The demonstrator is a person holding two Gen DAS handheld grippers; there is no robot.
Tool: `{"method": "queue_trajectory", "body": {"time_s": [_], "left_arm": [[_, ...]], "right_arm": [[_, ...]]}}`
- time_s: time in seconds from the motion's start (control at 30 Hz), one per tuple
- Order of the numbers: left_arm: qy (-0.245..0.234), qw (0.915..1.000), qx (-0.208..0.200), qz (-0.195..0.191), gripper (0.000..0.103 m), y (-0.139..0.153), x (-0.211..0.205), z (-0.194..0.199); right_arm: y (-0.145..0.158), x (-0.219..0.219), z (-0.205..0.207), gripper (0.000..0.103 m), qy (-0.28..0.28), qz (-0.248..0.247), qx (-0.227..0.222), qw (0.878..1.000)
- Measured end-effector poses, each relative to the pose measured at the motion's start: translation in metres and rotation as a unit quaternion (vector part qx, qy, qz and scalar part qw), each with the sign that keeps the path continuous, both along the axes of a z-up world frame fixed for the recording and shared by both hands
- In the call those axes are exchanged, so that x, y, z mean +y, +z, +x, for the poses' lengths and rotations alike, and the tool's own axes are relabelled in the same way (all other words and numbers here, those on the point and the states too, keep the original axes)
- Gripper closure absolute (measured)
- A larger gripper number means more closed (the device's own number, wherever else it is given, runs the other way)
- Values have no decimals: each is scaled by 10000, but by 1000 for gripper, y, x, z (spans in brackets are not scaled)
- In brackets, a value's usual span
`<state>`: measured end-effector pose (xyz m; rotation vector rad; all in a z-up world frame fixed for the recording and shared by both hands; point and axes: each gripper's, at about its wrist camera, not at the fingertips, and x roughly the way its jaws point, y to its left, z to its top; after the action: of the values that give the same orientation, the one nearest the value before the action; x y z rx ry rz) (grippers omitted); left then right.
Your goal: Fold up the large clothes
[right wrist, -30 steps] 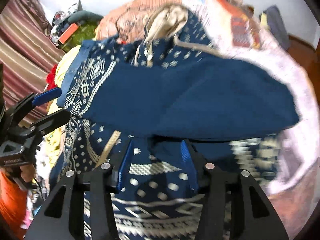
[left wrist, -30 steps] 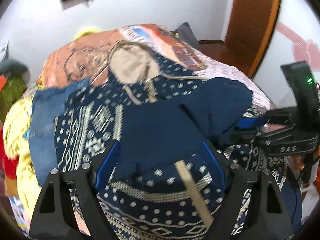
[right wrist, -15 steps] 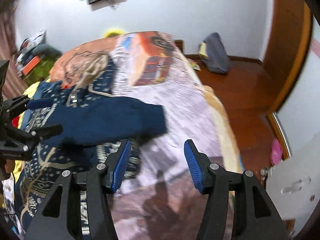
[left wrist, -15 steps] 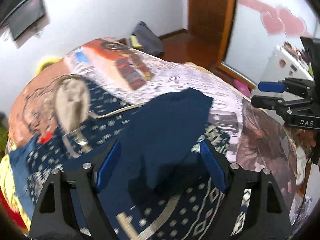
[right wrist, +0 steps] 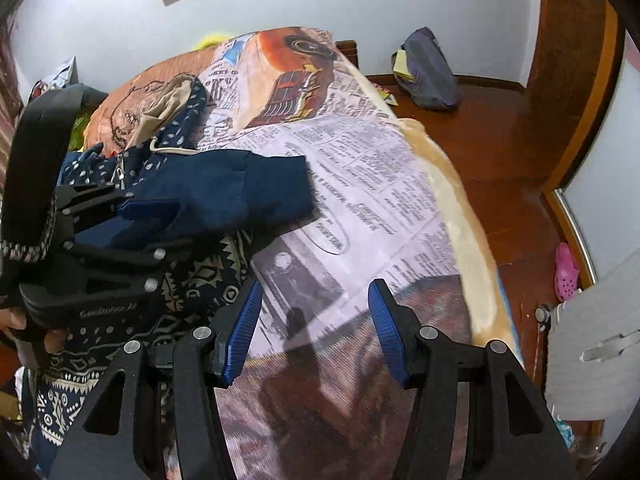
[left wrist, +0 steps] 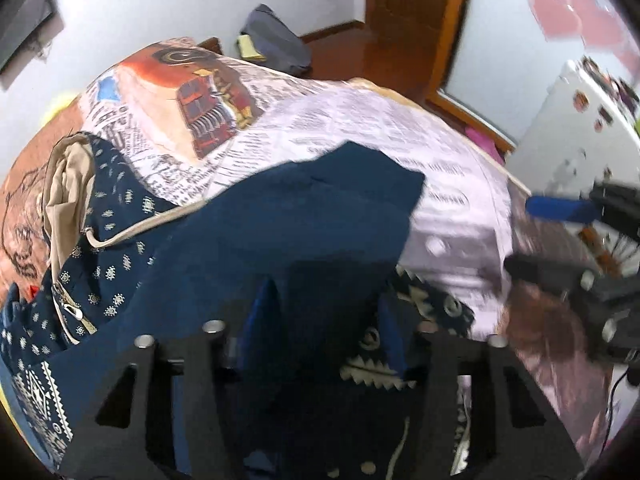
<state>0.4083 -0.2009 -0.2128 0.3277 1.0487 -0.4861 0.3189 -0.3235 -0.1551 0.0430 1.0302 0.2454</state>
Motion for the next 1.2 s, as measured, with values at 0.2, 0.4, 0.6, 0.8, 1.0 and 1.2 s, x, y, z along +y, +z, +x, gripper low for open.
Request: {"method": "queue_trajectory", "body": {"time_s": [0.2, 0.4, 0.6, 0.8, 1.0, 1.2], "left_arm": [[453, 9980, -103, -419, 96, 25, 30, 13], [1067, 9877, -576, -984, 98, 80, 96, 17], [1697, 9712, -979, -1359, 98, 121, 177, 8], [2184, 9650, -802, -1210, 98, 96, 240, -17], [2719, 9556, -131, -1128, 98, 33, 289, -42], [2831, 9551, 254, -832, 72, -13, 299, -67]], "right_arm": [[-2, 24, 15, 51, 233, 18, 18, 9997], [-12, 57, 27, 51, 512, -36, 173, 9985], [-21, 87, 25, 52, 822, -210, 268, 9960], [-26, 93, 24, 51, 770, -327, 300, 9960], [-29, 96, 23, 51, 716, -335, 381, 9961], [-29, 100, 20, 51, 714, -497, 373, 9955]]}}
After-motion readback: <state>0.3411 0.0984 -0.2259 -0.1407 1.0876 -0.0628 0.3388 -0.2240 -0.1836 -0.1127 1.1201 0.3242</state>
